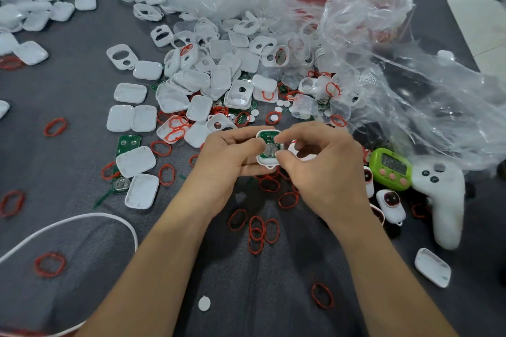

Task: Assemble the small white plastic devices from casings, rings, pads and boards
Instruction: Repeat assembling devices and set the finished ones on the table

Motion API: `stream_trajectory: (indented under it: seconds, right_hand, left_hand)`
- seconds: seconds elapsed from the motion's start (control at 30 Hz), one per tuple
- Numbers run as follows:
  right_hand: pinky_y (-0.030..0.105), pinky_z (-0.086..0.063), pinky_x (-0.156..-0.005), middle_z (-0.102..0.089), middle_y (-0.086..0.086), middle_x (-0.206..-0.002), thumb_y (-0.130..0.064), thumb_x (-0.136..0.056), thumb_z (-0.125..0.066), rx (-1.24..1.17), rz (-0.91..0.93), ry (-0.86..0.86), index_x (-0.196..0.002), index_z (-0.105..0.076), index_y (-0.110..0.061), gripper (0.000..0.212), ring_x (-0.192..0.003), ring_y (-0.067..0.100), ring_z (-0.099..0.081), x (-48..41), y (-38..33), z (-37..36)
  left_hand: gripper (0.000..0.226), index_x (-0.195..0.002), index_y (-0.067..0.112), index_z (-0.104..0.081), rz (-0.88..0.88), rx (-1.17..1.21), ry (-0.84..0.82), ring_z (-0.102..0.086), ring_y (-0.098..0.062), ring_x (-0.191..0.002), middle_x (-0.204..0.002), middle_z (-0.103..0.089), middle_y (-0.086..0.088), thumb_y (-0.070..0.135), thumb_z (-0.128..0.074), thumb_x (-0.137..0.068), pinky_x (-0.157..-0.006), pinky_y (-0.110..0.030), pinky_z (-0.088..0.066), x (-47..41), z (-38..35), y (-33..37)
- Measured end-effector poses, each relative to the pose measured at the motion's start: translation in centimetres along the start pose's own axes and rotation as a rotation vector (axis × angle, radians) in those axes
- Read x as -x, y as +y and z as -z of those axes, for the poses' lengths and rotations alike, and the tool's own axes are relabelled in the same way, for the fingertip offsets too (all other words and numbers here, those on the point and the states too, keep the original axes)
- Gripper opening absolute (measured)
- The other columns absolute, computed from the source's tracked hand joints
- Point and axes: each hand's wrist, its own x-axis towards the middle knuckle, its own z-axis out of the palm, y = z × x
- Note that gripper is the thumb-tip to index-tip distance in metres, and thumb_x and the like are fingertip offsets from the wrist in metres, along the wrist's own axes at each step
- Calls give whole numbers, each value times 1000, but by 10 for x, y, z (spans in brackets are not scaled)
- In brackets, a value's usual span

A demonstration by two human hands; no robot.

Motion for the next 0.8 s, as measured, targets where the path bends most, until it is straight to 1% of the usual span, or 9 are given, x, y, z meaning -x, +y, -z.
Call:
stream_trajectory:
  seconds: [0.07,0.17,0.27,0.4,0.47,0.53,0.63,0.7,0.8]
  right_hand:
    - [7,-44,-74,-72,-15,-91,-10,-70,-88,102,85,0,-85,-82,-26,23,-75,1,-57,0,-1,-1]
    - [12,-43,-78,-72,-10,-91,-10,-70,-90,161,135,22,-83,-83,-22,19,-80,0,-52,0,0,-2]
    - [10,-43,-73,-70,-14,-87,-12,-70,-88,149,113,20,-81,-80,-25,19,-70,-1,-52,1,0,-2]
    - [15,-46,-67,-69,-14,-83,-13,-68,-86,118,67,-6,-76,-77,-29,20,-72,4,-58,2,2,-3]
    - [19,-50,-64,-71,-15,-80,-16,-70,-84,29,-3,-2,-73,-77,-30,16,-72,8,-63,3,3,-3]
    - [25,-55,-63,-73,-15,-75,-24,-73,-80,-95,-139,51,-75,-78,-32,8,-69,8,-68,0,5,-2]
    - [40,-63,-66,-76,-10,-75,-30,-74,-76,-264,-328,22,-81,-78,-31,8,-68,16,-74,-4,8,-4]
    - [47,-64,-66,-76,-7,-74,-30,-73,-75,-279,-349,-52,-82,-78,-31,9,-67,19,-75,-5,7,-8]
    - [46,-64,-66,-75,-10,-69,-31,-70,-75,-237,-337,-59,-79,-77,-39,12,-63,15,-73,-6,7,-11]
  left_hand:
    - [28,-106,12,-78,9,-14,-8,-77,-20,-82,-95,-79,-10,-1,-54,-100,-70,-30,-63,0,1,-1]
    - [27,-105,13,-79,20,4,-14,-77,-21,-85,-97,-79,-11,2,-54,-101,-70,-31,-63,0,2,-1]
    - [24,-107,10,-78,17,10,-11,-77,-22,-81,-96,-79,-12,-1,-57,-99,-69,-30,-63,1,1,0]
    - [28,-103,10,-79,-9,-49,15,-76,-24,-80,-95,-79,-14,-9,-61,-92,-68,-31,-63,0,-1,-2]
    - [30,-100,10,-79,-21,-69,18,-76,-24,-80,-93,-79,-15,-11,-61,-91,-68,-33,-64,1,-2,-4]
    - [32,-95,14,-80,-30,-82,27,-76,-23,-77,-89,-79,-14,-12,-61,-91,-67,-33,-64,1,-3,-6]
    - [34,-93,17,-81,-41,-103,24,-76,-24,-78,-88,-79,-14,-12,-62,-91,-68,-34,-65,1,-3,-7]
    - [35,-93,18,-81,-44,-95,5,-76,-24,-79,-90,-79,-15,-12,-62,-91,-69,-35,-64,1,-2,-7]
    - [38,-93,18,-82,-47,-99,-5,-77,-24,-79,-89,-79,-15,-14,-61,-91,-68,-34,-64,1,-2,-7]
